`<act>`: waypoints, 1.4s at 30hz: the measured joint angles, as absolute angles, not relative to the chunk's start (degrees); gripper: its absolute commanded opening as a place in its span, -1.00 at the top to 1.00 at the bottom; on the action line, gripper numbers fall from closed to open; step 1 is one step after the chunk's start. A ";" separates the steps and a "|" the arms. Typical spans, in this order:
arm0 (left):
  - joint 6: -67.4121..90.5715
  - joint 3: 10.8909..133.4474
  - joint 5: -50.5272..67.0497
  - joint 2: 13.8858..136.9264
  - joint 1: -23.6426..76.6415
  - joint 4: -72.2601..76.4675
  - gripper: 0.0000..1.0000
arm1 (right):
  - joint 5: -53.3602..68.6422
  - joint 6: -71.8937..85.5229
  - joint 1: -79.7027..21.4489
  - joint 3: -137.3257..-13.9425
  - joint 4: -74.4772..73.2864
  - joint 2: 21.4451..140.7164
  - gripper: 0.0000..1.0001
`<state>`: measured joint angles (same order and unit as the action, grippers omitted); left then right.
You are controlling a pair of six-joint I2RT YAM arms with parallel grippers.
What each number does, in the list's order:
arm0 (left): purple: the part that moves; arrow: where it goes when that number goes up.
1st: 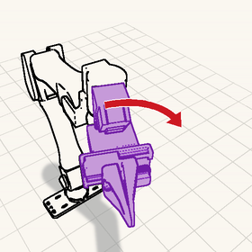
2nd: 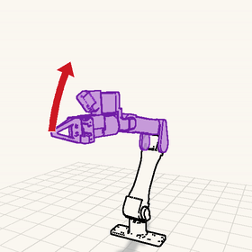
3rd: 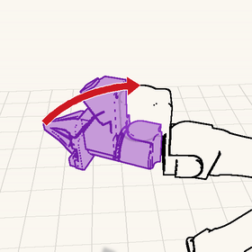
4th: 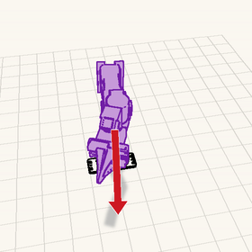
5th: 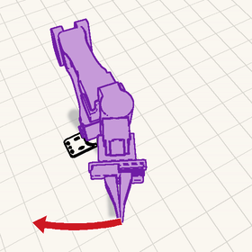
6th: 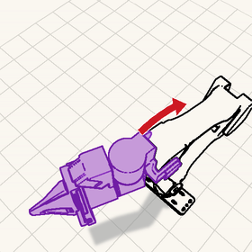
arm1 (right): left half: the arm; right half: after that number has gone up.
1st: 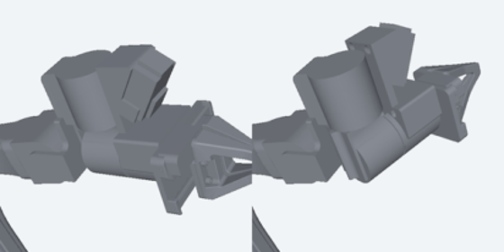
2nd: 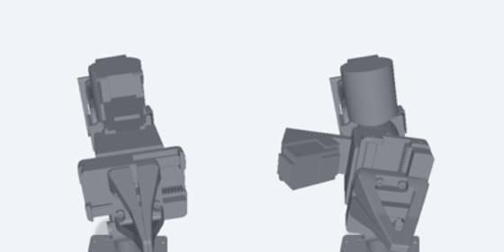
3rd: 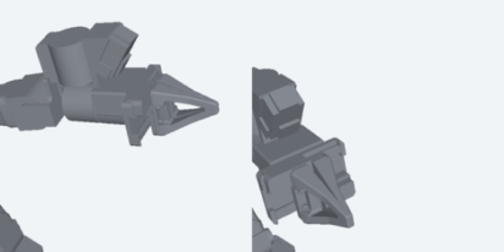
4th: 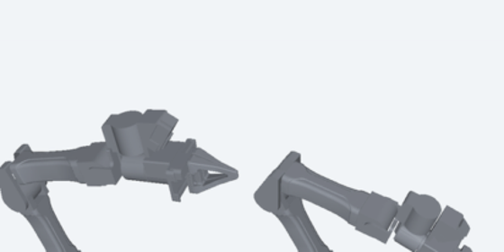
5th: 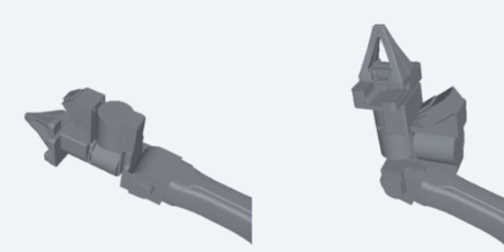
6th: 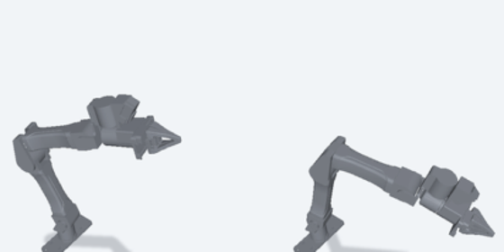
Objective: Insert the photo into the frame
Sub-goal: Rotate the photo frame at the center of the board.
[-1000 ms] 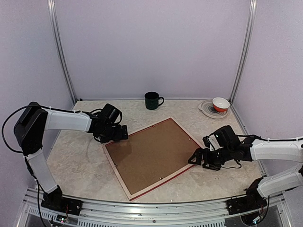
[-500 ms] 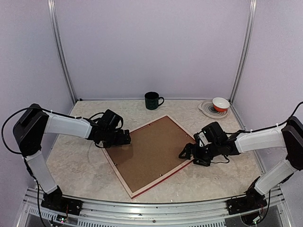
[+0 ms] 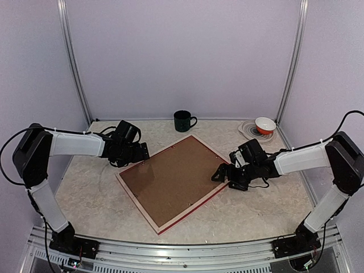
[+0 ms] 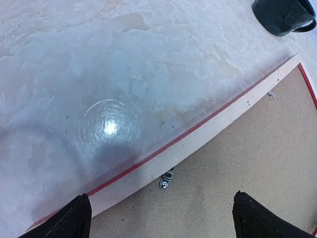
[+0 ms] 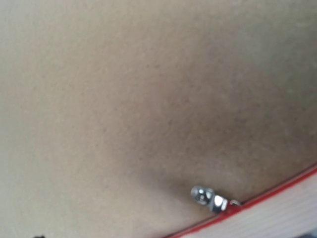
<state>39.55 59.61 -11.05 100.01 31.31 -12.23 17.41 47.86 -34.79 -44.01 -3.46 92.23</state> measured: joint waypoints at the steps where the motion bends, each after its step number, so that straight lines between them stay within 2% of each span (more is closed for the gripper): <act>1: 39.55 60.42 -11.57 100.01 31.31 -12.49 -0.97 | 17.67 47.90 -34.72 -43.55 -2.68 92.18 -0.98; 8: 39.31 67.07 -15.79 103.94 30.72 -14.11 -0.97 | 18.13 50.09 -35.66 -39.53 0.36 89.27 -0.99; 19: 39.27 65.06 -15.14 109.01 30.28 -15.05 -0.93 | 18.13 53.23 -39.27 -39.35 0.67 89.08 -0.98; 33: 39.70 56.62 -13.47 102.65 34.35 -12.64 -0.92 | 19.25 54.08 -39.09 -42.74 1.34 92.77 -0.98; 42: 41.60 51.75 -12.71 98.83 43.16 -11.88 -0.91 | 19.25 52.86 -33.63 -43.13 -0.12 92.49 -0.98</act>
